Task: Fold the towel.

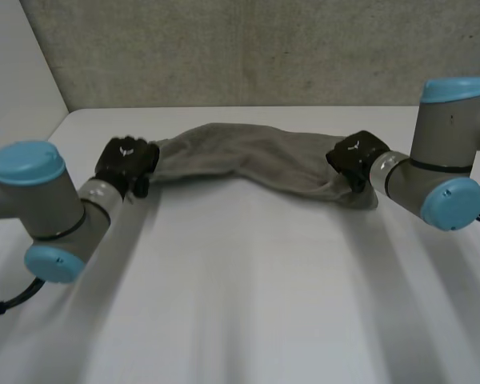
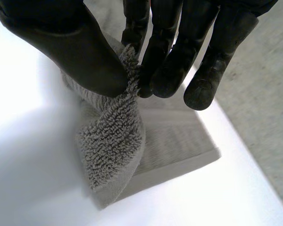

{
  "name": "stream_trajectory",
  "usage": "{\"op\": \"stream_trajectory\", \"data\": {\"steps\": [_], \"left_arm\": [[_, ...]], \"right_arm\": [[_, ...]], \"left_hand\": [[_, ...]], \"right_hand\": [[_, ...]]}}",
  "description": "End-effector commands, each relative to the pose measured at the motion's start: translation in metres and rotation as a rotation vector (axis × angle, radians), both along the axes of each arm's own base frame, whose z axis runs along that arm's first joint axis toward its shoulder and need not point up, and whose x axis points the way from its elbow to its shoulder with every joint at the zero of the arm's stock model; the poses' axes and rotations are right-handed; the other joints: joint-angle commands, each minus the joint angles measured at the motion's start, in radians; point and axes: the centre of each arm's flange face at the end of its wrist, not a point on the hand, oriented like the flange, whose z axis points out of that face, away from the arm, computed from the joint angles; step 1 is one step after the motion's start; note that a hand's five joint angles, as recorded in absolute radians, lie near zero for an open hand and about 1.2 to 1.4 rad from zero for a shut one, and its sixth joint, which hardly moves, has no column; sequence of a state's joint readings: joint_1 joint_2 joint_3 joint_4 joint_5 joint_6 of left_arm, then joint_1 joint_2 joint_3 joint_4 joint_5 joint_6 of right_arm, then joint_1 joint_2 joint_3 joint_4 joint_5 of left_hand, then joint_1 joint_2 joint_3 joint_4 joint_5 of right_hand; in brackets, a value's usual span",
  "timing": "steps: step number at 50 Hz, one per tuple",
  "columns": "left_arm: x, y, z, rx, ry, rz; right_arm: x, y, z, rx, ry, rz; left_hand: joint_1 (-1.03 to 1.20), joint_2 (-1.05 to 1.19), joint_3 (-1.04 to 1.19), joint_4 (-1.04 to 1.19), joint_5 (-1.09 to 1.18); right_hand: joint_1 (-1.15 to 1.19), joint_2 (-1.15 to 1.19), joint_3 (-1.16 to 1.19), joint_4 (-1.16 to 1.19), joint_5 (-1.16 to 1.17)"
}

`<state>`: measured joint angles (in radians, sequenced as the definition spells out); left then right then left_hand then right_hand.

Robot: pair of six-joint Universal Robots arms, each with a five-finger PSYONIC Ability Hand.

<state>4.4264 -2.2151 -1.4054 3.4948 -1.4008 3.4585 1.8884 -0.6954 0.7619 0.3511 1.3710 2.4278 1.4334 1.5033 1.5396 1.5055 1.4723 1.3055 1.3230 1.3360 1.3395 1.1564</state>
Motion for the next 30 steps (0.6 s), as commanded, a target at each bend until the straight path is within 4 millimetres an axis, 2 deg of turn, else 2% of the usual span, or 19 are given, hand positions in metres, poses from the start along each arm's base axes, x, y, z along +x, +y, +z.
{"op": "stream_trajectory", "data": {"steps": [1,3,4,5,6,8,9,11,12,14,15,17,23,25,26,28,30], "left_arm": [[0.021,0.014,0.009,-0.024,-0.094,-0.010],[0.032,0.020,0.030,-0.059,-0.084,-0.016],[0.032,0.020,0.030,-0.059,-0.084,-0.016],[0.037,0.024,0.039,-0.073,-0.078,-0.018],[0.037,0.024,0.039,-0.073,-0.078,-0.018],[0.048,0.031,0.057,-0.098,-0.065,-0.005],[0.048,0.031,0.057,-0.098,-0.065,-0.005],[0.056,0.047,0.078,-0.127,-0.054,0.002],[0.056,0.047,0.078,-0.127,-0.054,0.002],[0.061,0.064,0.092,-0.139,-0.035,-0.012],[0.061,0.064,0.092,-0.139,-0.035,-0.012],[0.063,0.084,0.101,-0.140,-0.009,-0.052],[0.070,0.107,0.095,-0.078,0.014,-0.085],[0.071,0.124,0.089,-0.034,0.017,-0.111],[0.071,0.124,0.089,-0.034,0.017,-0.111],[0.072,0.135,0.089,-0.005,0.021,-0.127],[0.074,0.137,0.089,0.006,0.023,-0.127]], "right_arm": [[-0.017,0.012,0.033,-0.038,-0.026,-0.030],[-0.038,0.016,0.059,-0.065,-0.042,-0.081],[-0.038,0.016,0.059,-0.065,-0.042,-0.081],[-0.047,0.020,0.071,-0.077,-0.048,-0.105],[-0.054,0.027,0.082,-0.086,-0.053,-0.117],[-0.058,0.035,0.090,-0.081,-0.054,-0.123],[-0.058,0.035,0.090,-0.081,-0.054,-0.123],[-0.070,0.047,0.101,-0.067,-0.048,-0.148],[-0.070,0.047,0.101,-0.067,-0.048,-0.148],[-0.083,0.062,0.119,-0.060,-0.052,-0.167],[-0.083,0.062,0.119,-0.060,-0.052,-0.167],[-0.095,0.077,0.127,-0.027,-0.050,-0.163],[-0.111,0.095,0.126,0.051,-0.041,-0.126],[-0.121,0.106,0.133,0.071,-0.038,-0.092],[-0.121,0.106,0.133,0.071,-0.038,-0.092],[-0.135,0.110,0.143,0.063,-0.047,-0.099],[-0.141,0.109,0.146,0.058,-0.058,-0.102]], "left_hand": [[-0.037,-0.107,-0.143,-0.109,-0.251],[-0.037,-0.107,-0.143,-0.109,-0.251],[-0.037,-0.107,-0.143,-0.109,-0.251],[-0.037,-0.107,-0.143,-0.109,-0.251],[-0.037,-0.107,-0.143,-0.109,-0.251],[-0.037,-0.107,-0.143,-0.109,-0.251],[-0.037,-0.107,-0.143,-0.109,-0.251],[-0.037,-0.107,-0.143,-0.109,-0.251],[-0.037,-0.107,-0.143,-0.109,-0.251],[-0.037,-0.107,-0.143,-0.109,-0.251],[-0.037,-0.107,-0.143,-0.109,-0.251],[-0.037,-0.107,-0.143,-0.109,-0.251],[-0.037,-0.107,-0.143,-0.109,-0.251],[-0.037,-0.107,-0.143,-0.109,-0.251],[-0.037,-0.107,-0.143,-0.109,-0.251],[-0.037,-0.107,-0.143,-0.109,-0.251],[-0.037,-0.107,-0.143,-0.109,-0.251]], "right_hand": [[0.091,0.073,0.060,0.057,0.065],[0.091,0.073,0.060,0.057,0.065],[0.091,0.073,0.060,0.057,0.065],[0.091,0.073,0.060,0.057,0.065],[0.091,0.073,0.060,0.057,0.065],[0.091,0.073,0.060,0.057,0.065],[0.091,0.073,0.060,0.057,0.065],[0.091,0.073,0.060,0.057,0.065],[0.091,0.073,0.060,0.057,0.065],[0.091,0.073,0.060,0.057,0.065],[0.091,0.073,0.060,0.057,0.065],[0.091,0.073,0.060,0.057,0.065],[0.091,0.073,0.060,0.057,0.065],[0.091,0.073,0.060,0.057,0.065],[0.091,0.073,0.060,0.057,0.065],[0.091,0.073,0.060,0.057,0.065],[0.091,0.073,0.060,0.057,0.065]]}}
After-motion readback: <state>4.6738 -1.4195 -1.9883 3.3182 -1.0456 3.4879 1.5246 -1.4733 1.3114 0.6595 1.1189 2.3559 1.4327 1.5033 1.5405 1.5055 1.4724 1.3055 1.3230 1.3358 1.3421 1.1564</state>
